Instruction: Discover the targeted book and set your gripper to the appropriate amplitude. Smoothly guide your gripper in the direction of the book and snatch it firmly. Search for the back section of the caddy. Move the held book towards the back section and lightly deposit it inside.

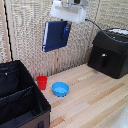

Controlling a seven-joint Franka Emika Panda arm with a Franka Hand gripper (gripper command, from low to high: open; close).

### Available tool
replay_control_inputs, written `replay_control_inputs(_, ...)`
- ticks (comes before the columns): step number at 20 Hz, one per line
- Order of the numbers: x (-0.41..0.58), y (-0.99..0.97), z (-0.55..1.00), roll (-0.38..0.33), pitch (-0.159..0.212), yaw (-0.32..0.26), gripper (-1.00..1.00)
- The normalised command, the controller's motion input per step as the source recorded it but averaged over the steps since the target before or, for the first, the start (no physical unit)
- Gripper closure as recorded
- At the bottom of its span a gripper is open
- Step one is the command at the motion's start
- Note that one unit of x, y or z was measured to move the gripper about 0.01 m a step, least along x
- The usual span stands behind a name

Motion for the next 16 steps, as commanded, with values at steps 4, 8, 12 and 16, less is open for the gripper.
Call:
replay_control_inputs(4, 0.279, 0.85, 0.75, 0.000, 0.033, -0.018, 1.00)
replay_control_inputs(8, 0.344, 0.89, 0.42, 0.000, 0.092, 0.000, 1.00)
replay_control_inputs(12, 0.347, 0.90, 0.25, 0.000, 0.108, 0.000, 1.00)
replay_control_inputs(16, 0.289, 0.90, 0.11, 0.000, 0.058, -0.042, 1.00)
